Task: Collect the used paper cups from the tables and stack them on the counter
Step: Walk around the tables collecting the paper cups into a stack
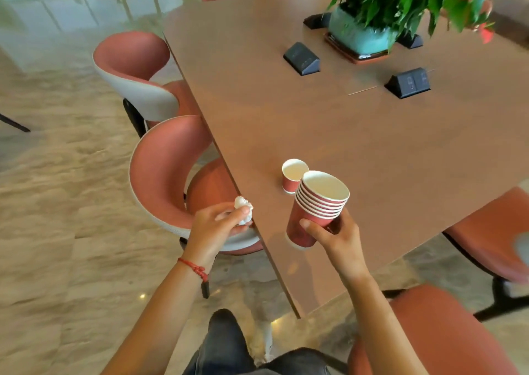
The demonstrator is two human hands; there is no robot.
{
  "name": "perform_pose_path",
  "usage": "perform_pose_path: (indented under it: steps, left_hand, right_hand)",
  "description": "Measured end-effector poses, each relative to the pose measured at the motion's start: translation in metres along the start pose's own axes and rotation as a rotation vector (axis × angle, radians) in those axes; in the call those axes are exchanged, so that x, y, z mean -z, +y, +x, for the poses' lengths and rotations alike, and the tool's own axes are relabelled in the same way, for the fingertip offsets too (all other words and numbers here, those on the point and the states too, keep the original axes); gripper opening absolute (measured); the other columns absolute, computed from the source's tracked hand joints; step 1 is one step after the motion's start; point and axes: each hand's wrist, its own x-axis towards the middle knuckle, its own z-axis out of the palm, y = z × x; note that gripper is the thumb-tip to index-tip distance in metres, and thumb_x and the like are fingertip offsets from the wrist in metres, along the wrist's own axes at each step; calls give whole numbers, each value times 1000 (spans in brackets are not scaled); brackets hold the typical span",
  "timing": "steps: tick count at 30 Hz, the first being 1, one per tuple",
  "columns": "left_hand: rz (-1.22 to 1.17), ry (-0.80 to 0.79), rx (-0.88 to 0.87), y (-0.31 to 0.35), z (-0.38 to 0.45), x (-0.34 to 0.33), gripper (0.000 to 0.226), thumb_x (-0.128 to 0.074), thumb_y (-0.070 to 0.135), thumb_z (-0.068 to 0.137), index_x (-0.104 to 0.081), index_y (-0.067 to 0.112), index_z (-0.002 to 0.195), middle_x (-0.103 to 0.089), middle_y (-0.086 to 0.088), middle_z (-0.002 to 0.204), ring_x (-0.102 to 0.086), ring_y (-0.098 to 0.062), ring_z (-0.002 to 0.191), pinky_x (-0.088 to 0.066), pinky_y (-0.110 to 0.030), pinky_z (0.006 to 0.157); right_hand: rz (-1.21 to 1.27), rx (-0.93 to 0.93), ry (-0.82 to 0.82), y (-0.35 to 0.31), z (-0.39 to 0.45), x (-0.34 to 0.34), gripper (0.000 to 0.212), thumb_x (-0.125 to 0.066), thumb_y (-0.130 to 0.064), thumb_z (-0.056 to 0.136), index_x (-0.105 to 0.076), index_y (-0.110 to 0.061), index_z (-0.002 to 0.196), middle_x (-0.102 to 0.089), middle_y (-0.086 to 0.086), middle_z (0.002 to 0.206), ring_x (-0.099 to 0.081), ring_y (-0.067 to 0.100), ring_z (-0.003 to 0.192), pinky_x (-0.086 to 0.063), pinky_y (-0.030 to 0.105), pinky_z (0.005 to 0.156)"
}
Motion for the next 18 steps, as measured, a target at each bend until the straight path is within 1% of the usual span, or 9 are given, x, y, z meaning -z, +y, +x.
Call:
perform_pose_path:
  steps: [3, 5, 8, 9, 11, 14, 16, 18]
  left_hand:
    - [24, -27, 26, 4, 30, -9, 6, -68, 10, 80, -73, 7, 81, -72, -12, 84, -69, -21, 79, -57, -24, 69]
    - [25, -54, 43, 5, 52, -13, 7, -67, 9, 81, -72, 4, 83, -72, -14, 84, -69, -23, 79, -57, -24, 69]
    - [50, -130, 66, 4, 85, -16, 11, -67, 11, 81, -71, 3, 88, -71, -16, 89, -68, -24, 81, -58, -29, 74]
    - [58, -151, 77, 5, 96, -17, 11, -68, 11, 80, -72, 4, 87, -71, -16, 90, -68, -24, 81, -58, -31, 76]
    - [51, -178, 90, 9, 120, -18, 5, -69, 11, 79, -73, 9, 80, -72, -12, 85, -68, -21, 79, -58, -31, 75]
    - [27, -175, 103, 12, 153, -16, 6, -70, 9, 77, -73, 13, 73, -73, -1, 73, -68, -15, 73, -59, -29, 71]
    - [25, -184, 121, 11, 172, -15, 6, -71, 9, 76, -73, 12, 72, -73, 0, 70, -68, -14, 70, -58, -29, 71]
    - [57, -201, 129, -10, 191, -14, 10, -71, 9, 77, -74, 14, 69, -72, 0, 69, -68, -15, 69, -58, -27, 69]
  right_hand:
    - [3, -12, 61, 2, 21, 0, 50, -81, -14, 68, -55, -28, 110, -69, -11, 97, -66, 1, 90, -50, 11, 69]
    - [3, -18, 94, 2, 39, -3, 50, -78, -11, 70, -55, -29, 110, -67, -10, 101, -65, 1, 91, -50, 12, 70]
    - [-2, -43, 149, 7, 63, -10, 50, -77, -4, 71, -54, -19, 113, -67, -4, 103, -65, 0, 89, -51, 14, 71]
    - [-3, -56, 179, 9, 71, -12, 50, -77, -3, 71, -55, -16, 114, -67, -1, 103, -65, 0, 88, -51, 14, 71]
    - [-15, -77, 230, 11, 88, -17, 50, -78, -4, 71, -55, -12, 115, -67, 3, 104, -65, 0, 87, -52, 15, 72]
    - [-43, -93, 269, 17, 112, -27, 52, -79, -6, 71, -54, -17, 116, -66, -1, 107, -64, 3, 94, -53, 18, 78]
    - [-58, -105, 305, 24, 130, -32, 52, -80, -8, 71, -54, -19, 115, -66, -2, 108, -64, 8, 98, -53, 22, 82]
    - [-79, -115, 327, 52, 146, -39, 52, -81, -10, 70, -54, -23, 112, -65, -2, 108, -63, 11, 101, -53, 25, 83]
